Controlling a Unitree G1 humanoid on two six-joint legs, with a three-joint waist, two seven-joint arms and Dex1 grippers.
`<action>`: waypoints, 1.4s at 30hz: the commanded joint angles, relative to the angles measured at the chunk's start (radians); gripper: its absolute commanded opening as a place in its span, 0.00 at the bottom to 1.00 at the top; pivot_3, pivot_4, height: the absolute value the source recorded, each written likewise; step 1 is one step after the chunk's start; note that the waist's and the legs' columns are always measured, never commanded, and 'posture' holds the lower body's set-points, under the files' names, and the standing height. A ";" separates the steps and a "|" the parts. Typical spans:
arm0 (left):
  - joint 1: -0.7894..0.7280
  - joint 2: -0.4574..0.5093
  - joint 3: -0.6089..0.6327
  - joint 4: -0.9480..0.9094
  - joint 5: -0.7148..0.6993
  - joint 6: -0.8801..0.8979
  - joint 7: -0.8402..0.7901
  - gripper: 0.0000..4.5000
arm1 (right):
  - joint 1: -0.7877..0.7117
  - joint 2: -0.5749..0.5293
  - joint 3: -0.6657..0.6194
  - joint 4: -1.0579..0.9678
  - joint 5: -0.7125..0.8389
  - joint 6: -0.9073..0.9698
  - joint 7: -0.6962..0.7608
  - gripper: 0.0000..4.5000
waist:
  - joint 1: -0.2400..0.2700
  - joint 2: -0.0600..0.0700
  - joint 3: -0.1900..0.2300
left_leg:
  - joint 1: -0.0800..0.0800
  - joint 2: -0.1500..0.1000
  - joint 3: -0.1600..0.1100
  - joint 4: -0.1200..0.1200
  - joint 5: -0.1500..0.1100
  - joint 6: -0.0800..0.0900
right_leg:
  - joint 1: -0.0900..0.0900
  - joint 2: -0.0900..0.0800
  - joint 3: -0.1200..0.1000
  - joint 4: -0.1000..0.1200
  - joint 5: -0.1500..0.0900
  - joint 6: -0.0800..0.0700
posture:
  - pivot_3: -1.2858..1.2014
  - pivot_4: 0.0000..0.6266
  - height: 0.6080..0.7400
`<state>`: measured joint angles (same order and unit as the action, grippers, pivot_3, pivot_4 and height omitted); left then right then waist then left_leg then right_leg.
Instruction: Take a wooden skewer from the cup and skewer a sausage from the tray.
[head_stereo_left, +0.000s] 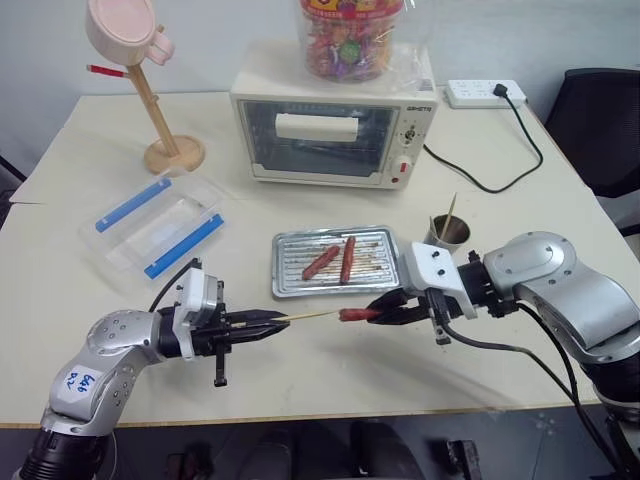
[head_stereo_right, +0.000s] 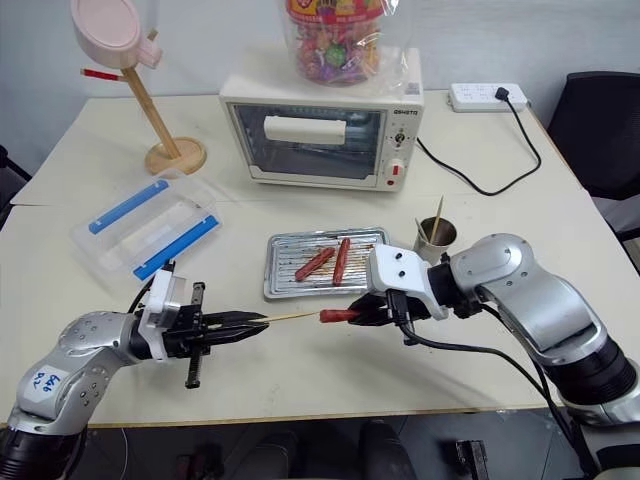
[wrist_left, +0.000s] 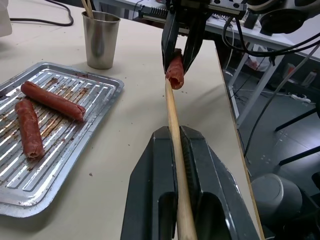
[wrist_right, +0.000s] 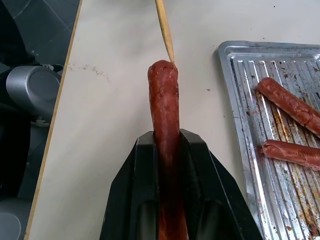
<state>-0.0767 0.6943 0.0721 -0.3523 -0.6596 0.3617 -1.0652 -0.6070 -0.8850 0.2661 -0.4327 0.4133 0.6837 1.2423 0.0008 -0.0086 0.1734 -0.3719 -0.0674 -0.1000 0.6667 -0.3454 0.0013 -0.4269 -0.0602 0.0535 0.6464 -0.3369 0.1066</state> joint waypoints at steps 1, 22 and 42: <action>-0.009 0.000 0.001 -0.019 -0.001 -0.005 -0.011 0.00 | -0.009 0.012 -0.012 -0.042 0.017 0.003 -0.008 0.11 | -0.001 0.000 0.000 | 0.000 0.000 0.000 0.000 0.000 0.000 | 0.000 0.000 0.000 0.000 0.000 0.000 | 0.52 0.24 1.00; -0.002 -0.010 -0.016 -0.025 -0.004 0.002 -0.015 0.00 | -0.022 0.042 -0.003 -0.034 0.013 0.005 -0.015 0.11 | -0.001 0.000 0.000 | 0.000 0.000 0.000 0.000 0.000 0.000 | 0.000 0.000 0.000 0.000 0.000 0.000 | 0.52 0.24 1.00; 0.004 0.029 0.044 0.005 -0.023 0.007 -0.053 0.00 | -0.002 0.010 -0.024 -0.018 0.005 -0.012 0.006 0.11 | -0.001 0.000 0.000 | 0.000 0.000 0.000 0.001 0.000 0.000 | 0.000 0.000 0.000 0.001 0.000 0.000 | 0.52 0.24 1.00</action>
<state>-0.0749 0.7106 0.0939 -0.3375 -0.6626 0.3687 -1.1054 -0.6115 -0.8590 0.2677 -0.4320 0.4121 0.6902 1.2428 -0.0003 -0.0086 0.1734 -0.3719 -0.0674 -0.1000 0.6679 -0.3453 0.0013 -0.4270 -0.0602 0.0532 0.6476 -0.3369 0.1066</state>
